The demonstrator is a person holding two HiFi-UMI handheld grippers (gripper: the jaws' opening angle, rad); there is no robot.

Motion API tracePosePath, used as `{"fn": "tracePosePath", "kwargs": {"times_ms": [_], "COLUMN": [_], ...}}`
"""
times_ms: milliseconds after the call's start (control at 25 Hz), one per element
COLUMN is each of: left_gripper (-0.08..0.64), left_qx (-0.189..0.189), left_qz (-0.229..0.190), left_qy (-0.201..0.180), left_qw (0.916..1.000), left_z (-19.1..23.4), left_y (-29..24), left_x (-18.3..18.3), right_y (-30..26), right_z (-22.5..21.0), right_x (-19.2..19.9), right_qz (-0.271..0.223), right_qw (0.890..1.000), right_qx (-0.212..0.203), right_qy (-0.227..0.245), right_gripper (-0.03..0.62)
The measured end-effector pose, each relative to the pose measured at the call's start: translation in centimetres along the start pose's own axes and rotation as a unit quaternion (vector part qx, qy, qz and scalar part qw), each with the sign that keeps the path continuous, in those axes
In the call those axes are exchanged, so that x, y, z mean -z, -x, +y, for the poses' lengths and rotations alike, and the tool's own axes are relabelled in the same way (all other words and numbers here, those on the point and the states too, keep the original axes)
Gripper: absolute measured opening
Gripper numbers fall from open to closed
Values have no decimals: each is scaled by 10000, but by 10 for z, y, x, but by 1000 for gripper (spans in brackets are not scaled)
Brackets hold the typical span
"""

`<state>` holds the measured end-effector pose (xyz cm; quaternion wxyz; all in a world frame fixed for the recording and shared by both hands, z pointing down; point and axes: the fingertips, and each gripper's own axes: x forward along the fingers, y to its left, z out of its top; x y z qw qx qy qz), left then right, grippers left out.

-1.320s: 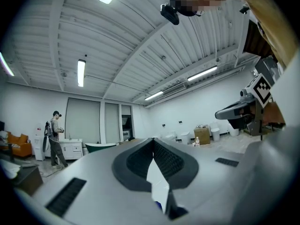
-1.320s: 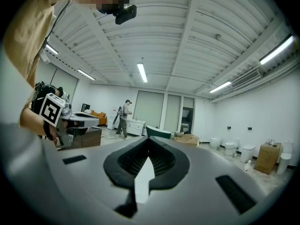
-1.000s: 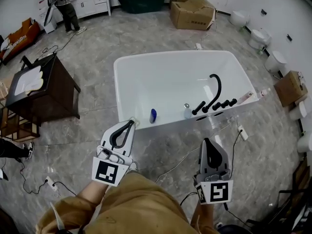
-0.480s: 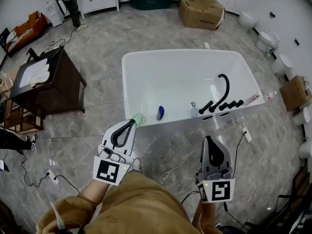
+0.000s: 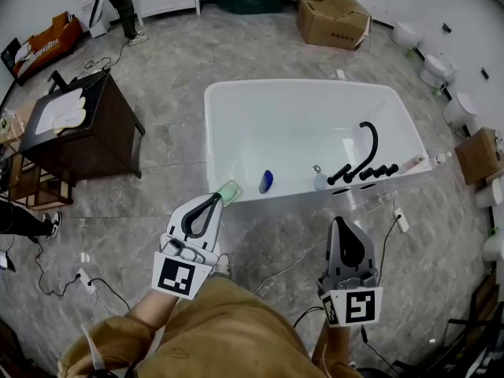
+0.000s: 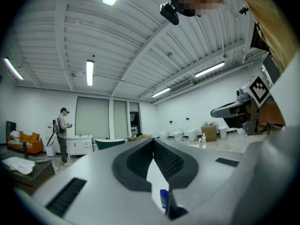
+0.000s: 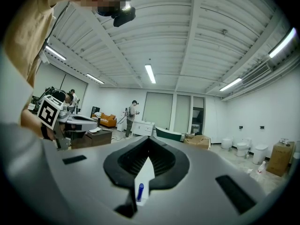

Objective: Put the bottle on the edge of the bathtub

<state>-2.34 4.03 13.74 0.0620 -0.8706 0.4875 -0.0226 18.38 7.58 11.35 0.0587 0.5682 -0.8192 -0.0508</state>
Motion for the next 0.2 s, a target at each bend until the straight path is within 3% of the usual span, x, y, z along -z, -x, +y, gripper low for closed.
{"fn": "tracePosePath", "kwargs": {"times_ms": [200], "left_gripper": [8], "left_qx": [41], "left_qz": [-43], "left_qy": [-5], "left_qw": [10000], "left_z": [1], "left_y": [2], "left_x": [-2], "right_y": [2], "right_z": [4], "right_x": [1], "right_qz": [51], "right_qw": [10000], "right_qx": [22], "right_qy": [-12], "right_gripper": [5]}}
